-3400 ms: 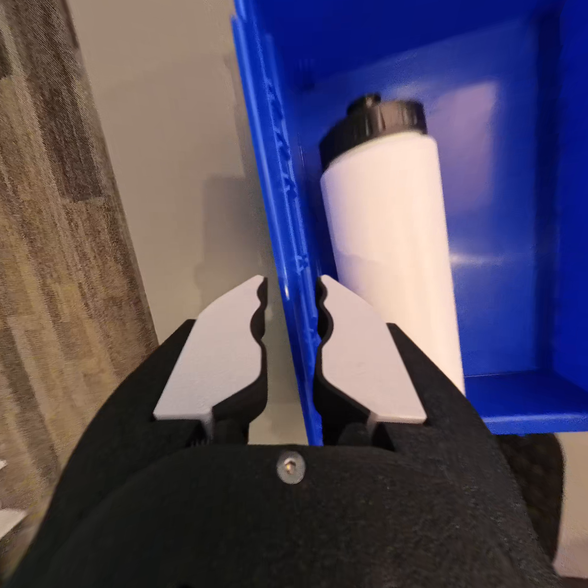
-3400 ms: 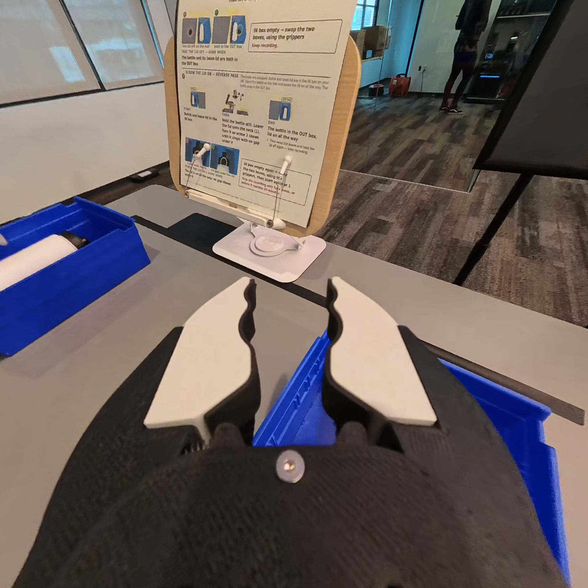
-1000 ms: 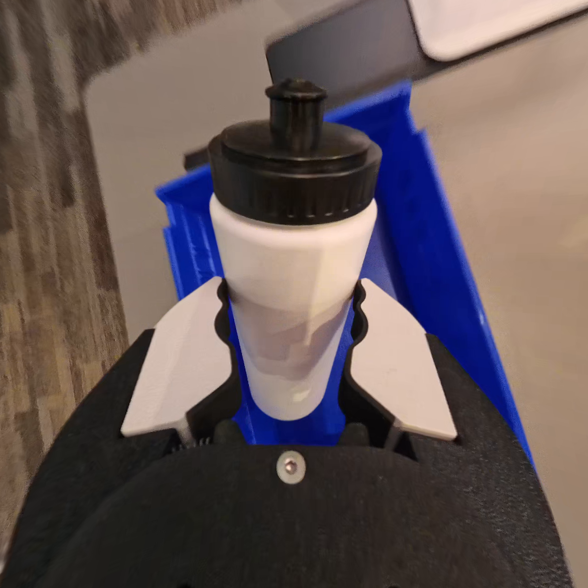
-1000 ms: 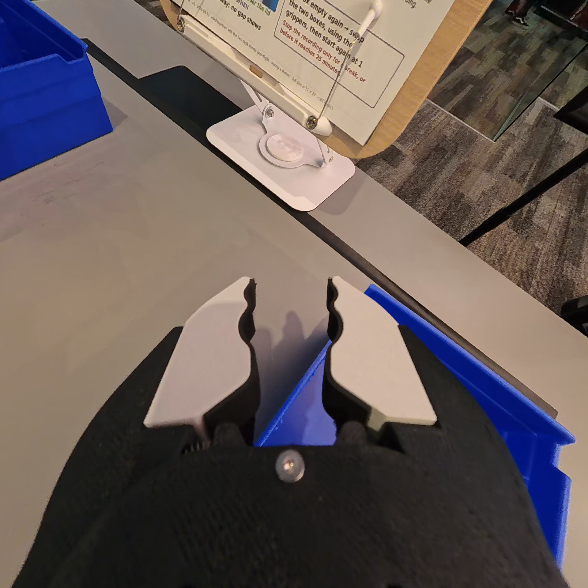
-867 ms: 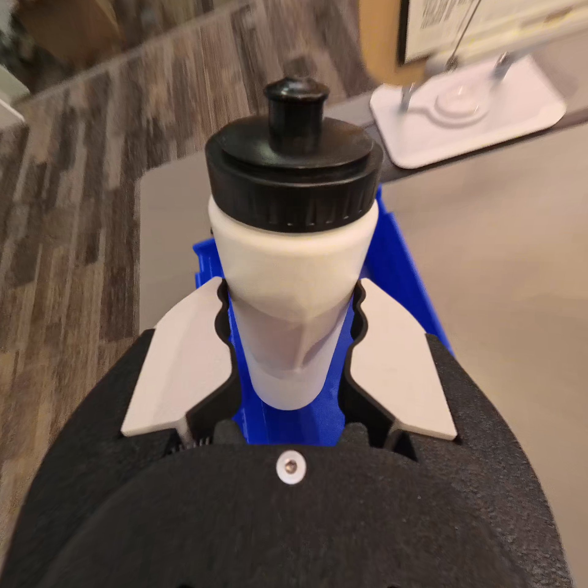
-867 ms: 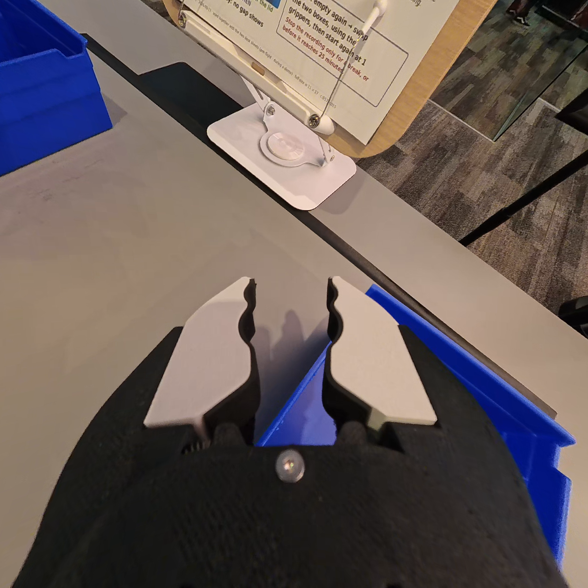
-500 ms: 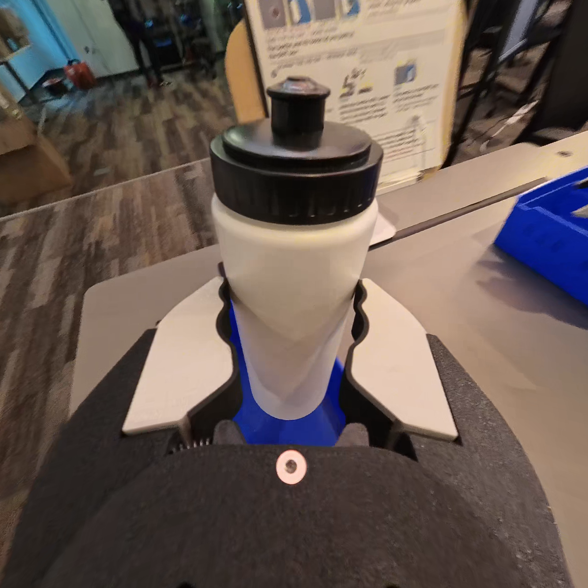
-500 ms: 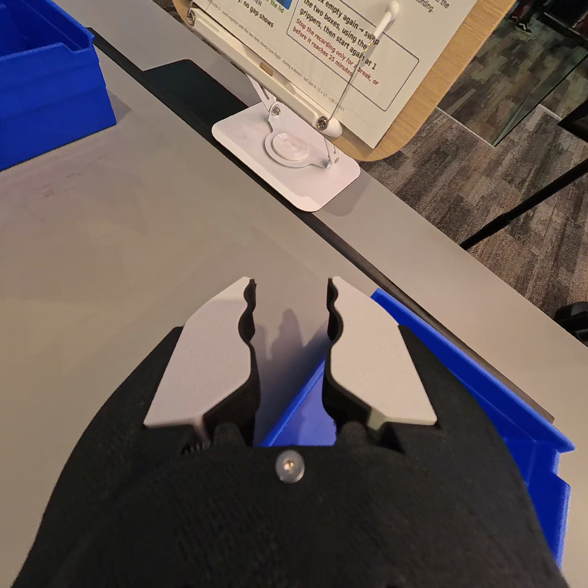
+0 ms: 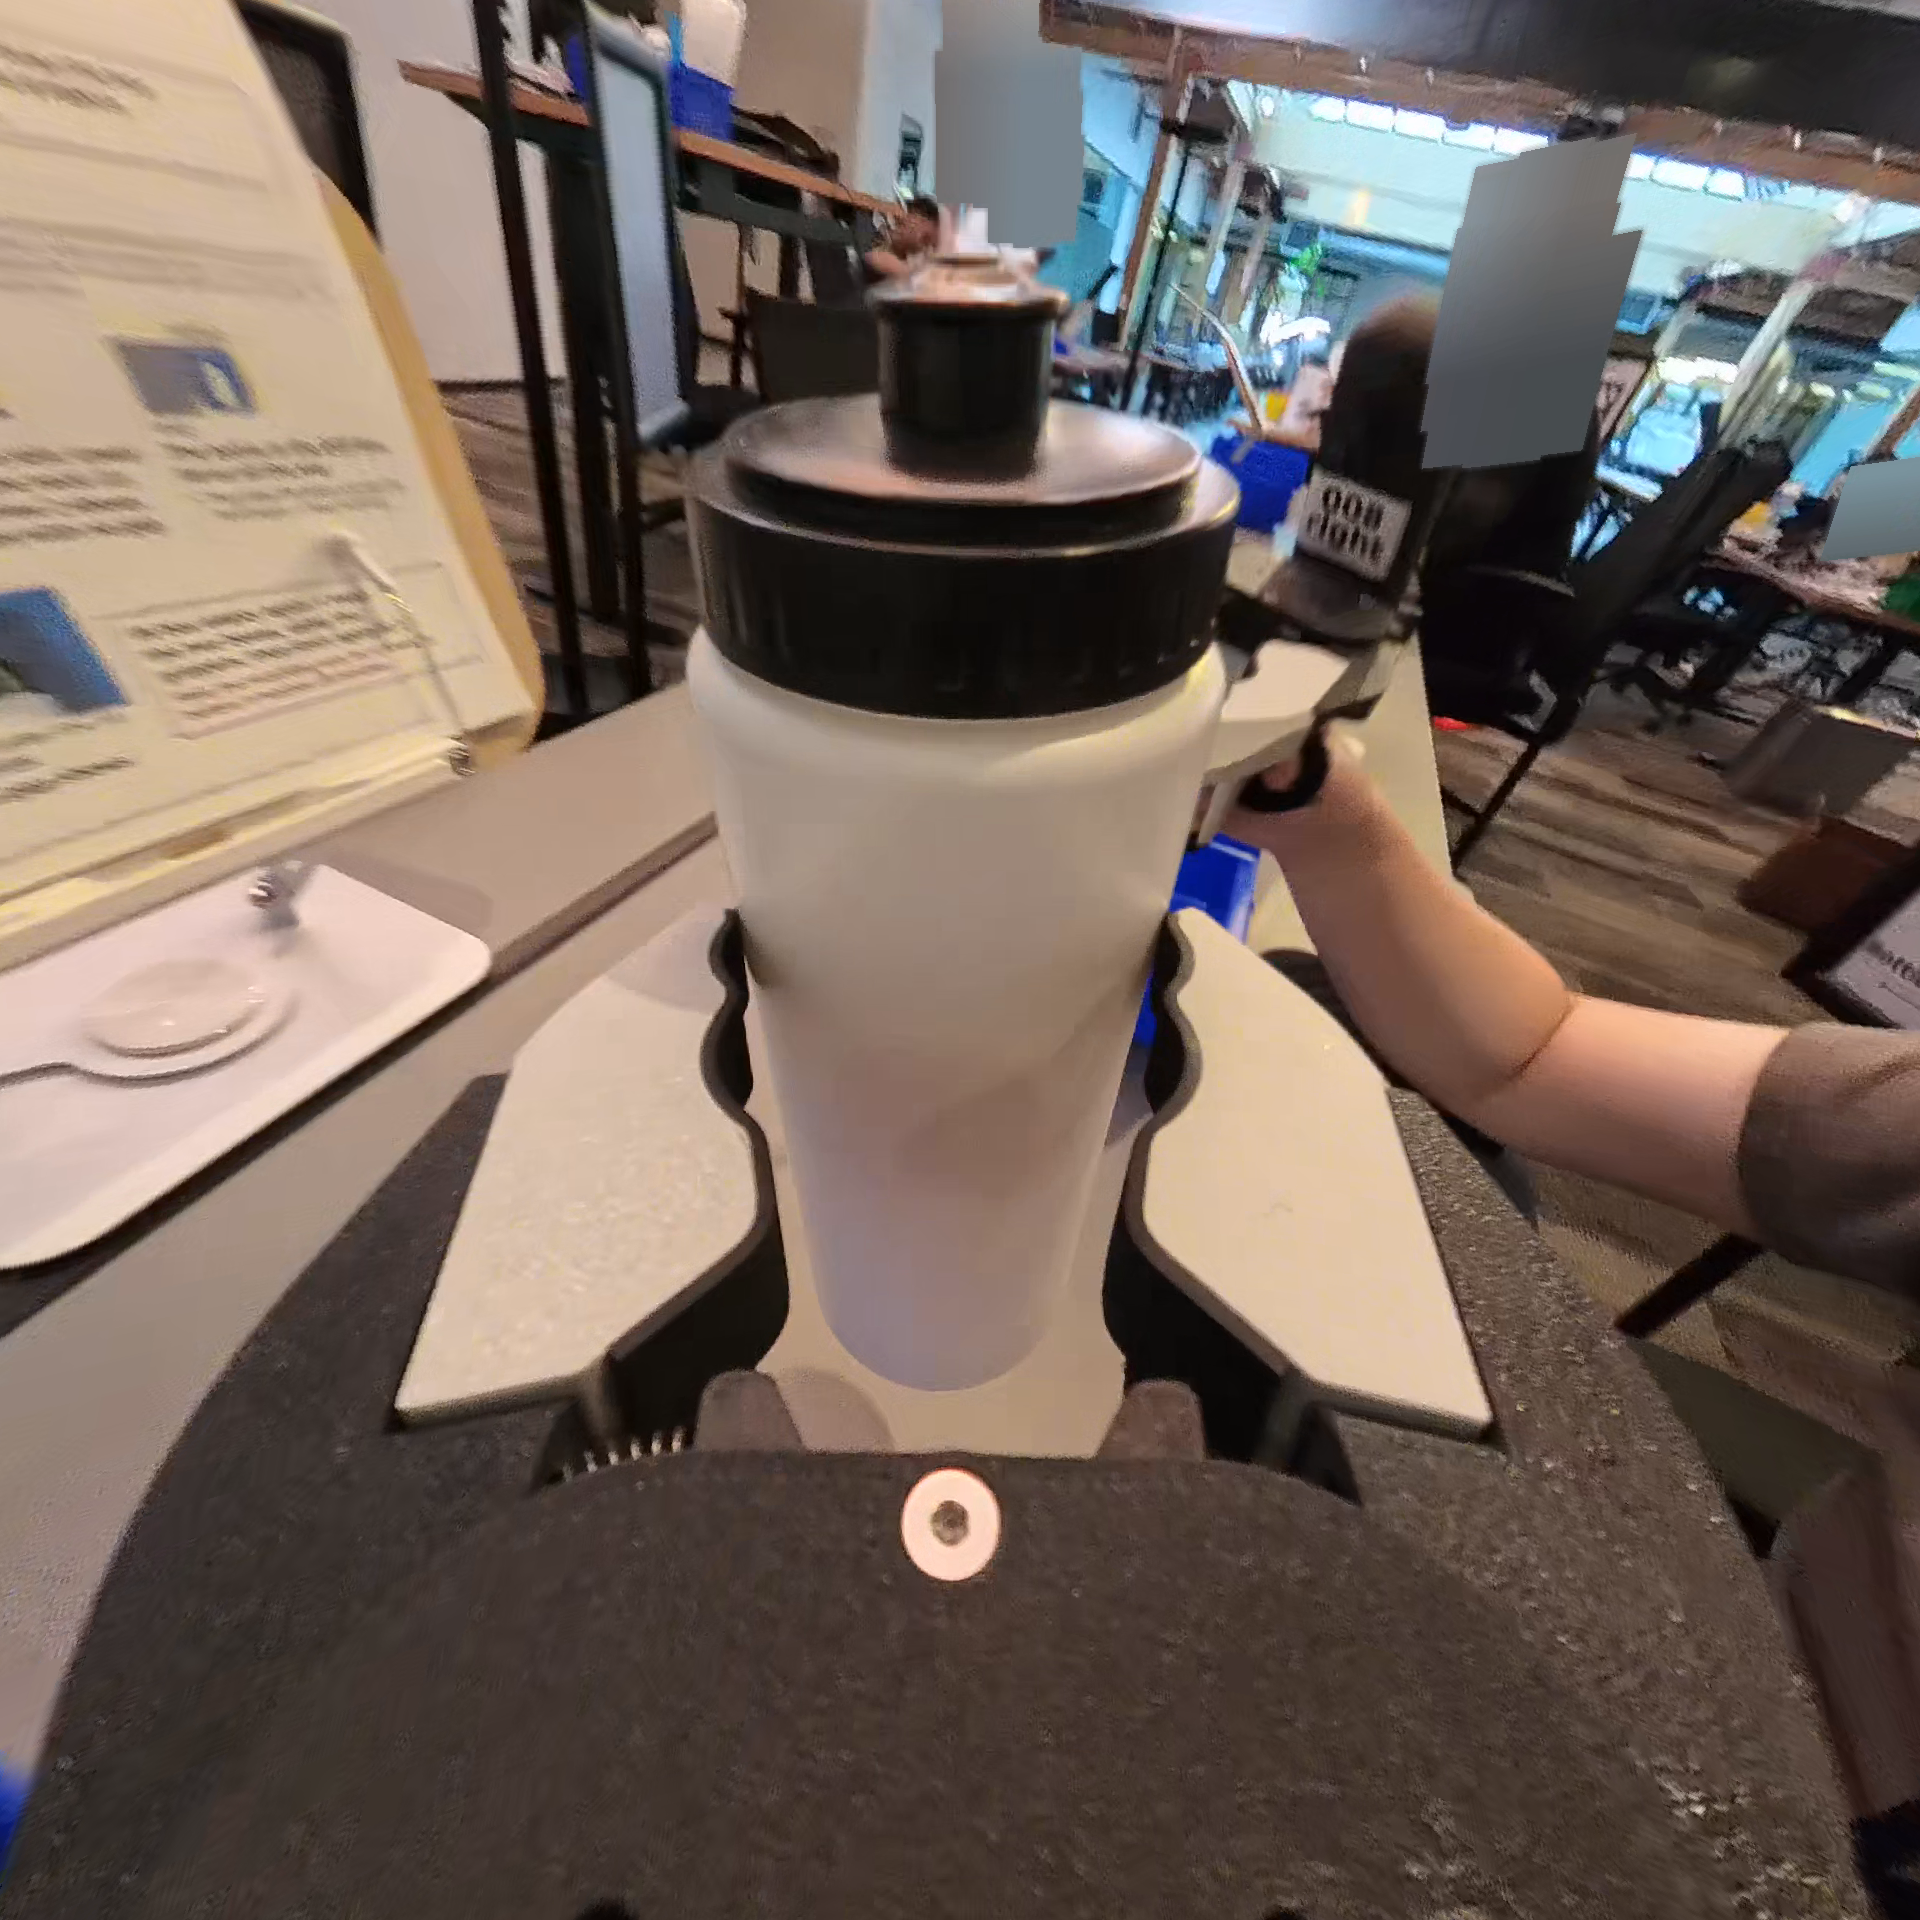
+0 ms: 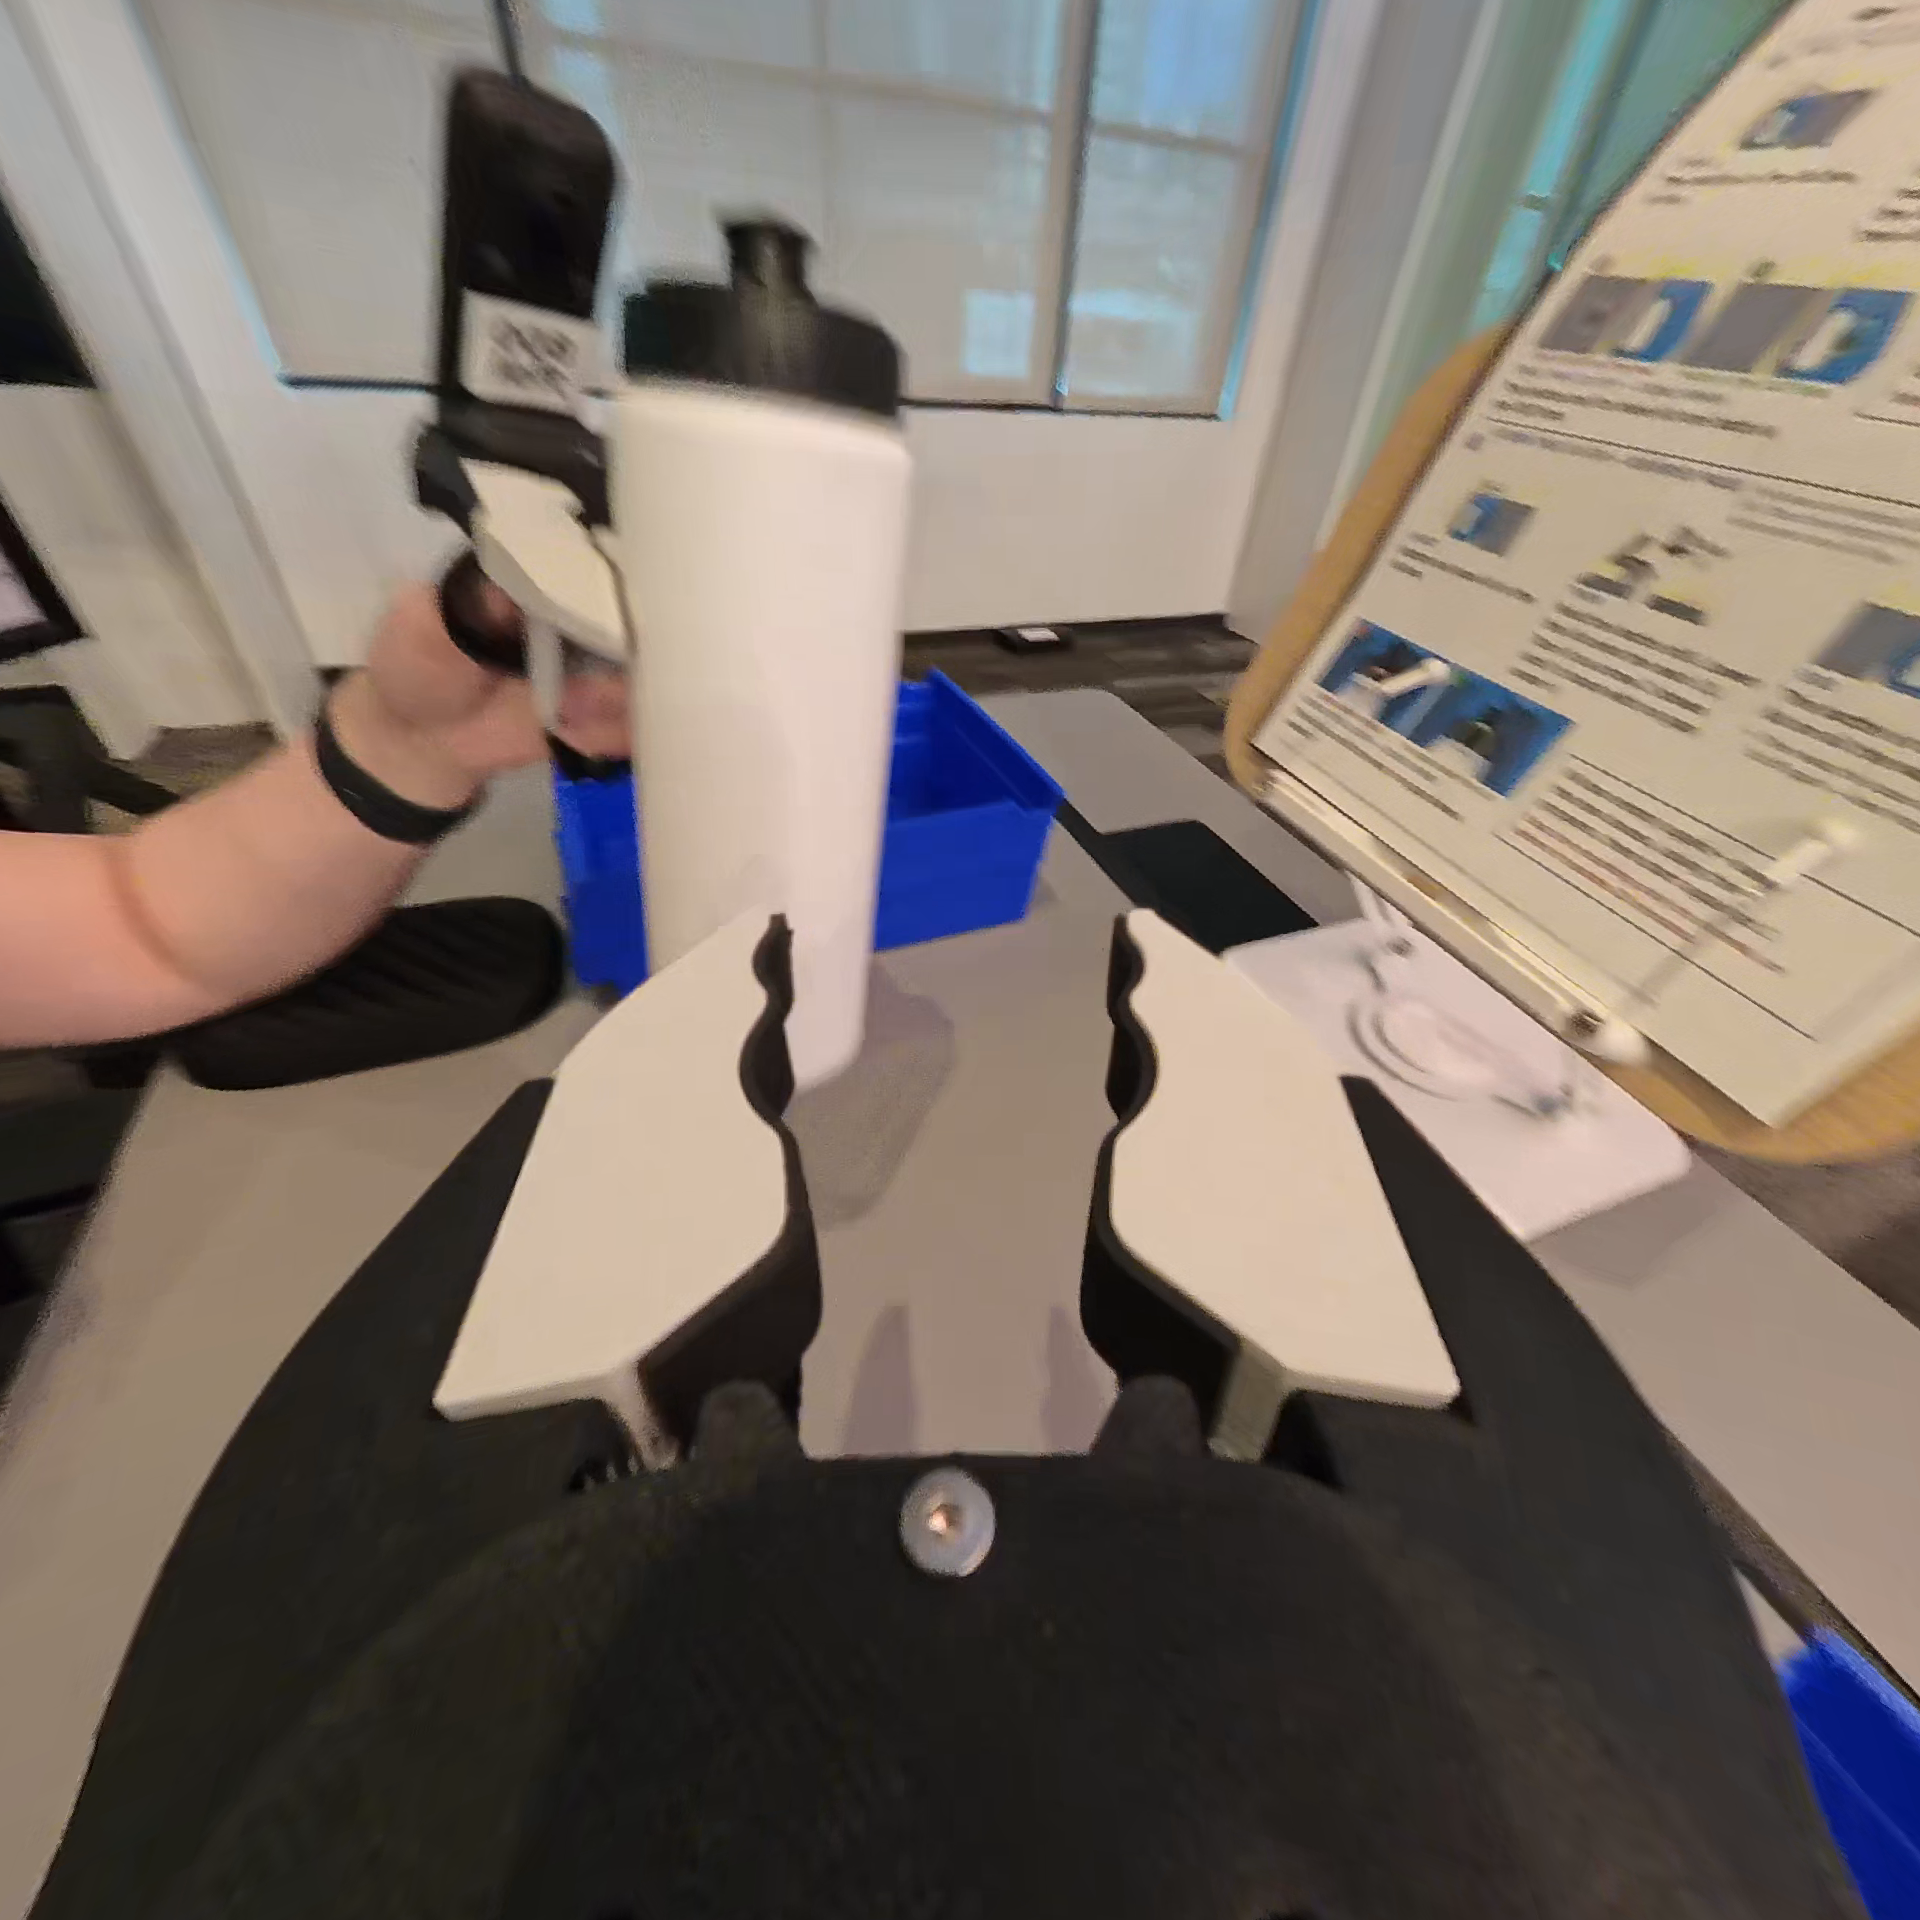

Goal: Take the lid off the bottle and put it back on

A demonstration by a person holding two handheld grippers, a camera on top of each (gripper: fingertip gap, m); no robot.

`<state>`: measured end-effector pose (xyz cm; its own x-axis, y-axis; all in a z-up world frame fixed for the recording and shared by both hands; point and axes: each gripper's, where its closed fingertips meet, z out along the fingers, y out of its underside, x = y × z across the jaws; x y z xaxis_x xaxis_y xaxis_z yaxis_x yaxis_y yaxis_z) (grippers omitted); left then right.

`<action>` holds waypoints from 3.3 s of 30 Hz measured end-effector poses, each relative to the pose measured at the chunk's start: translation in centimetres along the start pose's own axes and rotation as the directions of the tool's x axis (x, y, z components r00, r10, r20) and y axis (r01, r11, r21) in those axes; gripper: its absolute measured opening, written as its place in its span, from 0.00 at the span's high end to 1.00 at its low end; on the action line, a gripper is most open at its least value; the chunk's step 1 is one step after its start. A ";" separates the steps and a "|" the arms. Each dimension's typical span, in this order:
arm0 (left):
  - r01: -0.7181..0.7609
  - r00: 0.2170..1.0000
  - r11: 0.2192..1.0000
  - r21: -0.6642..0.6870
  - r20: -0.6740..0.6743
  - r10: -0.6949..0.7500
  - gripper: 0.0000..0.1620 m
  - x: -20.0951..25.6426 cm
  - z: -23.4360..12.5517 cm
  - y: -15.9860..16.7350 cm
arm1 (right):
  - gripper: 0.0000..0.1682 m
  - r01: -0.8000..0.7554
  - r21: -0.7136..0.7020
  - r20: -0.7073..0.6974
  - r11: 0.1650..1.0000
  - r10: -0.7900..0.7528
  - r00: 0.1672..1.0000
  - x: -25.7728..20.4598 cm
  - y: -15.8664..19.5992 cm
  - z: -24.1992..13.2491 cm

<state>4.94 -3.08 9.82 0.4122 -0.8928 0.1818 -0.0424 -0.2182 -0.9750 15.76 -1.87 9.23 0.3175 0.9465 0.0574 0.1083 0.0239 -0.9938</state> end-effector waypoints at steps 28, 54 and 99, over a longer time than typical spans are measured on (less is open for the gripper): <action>-0.197 0.980 0.980 0.030 0.023 0.196 0.41 1.0 8.6 10.3 | 0.51 0.049 -0.227 0.050 0.973 -0.038 0.998 -1.8 7.3 5.6; -0.143 0.977 0.986 0.080 0.169 0.128 0.48 -1.3 9.5 10.1 | 0.52 -0.039 -0.096 -0.001 0.995 0.039 0.999 -1.1 7.0 6.9; -0.219 0.906 0.975 -0.041 0.363 0.218 0.47 -1.5 9.9 10.4 | 0.55 -0.115 -0.109 -0.222 0.987 0.088 0.971 -1.0 5.3 6.2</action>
<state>12.94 -0.13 -1.85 0.6947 -0.7130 -0.0945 -0.1683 -0.0334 -0.9852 10.20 -0.70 3.36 0.5269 0.8499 -0.0109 0.1734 -0.1200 -0.9775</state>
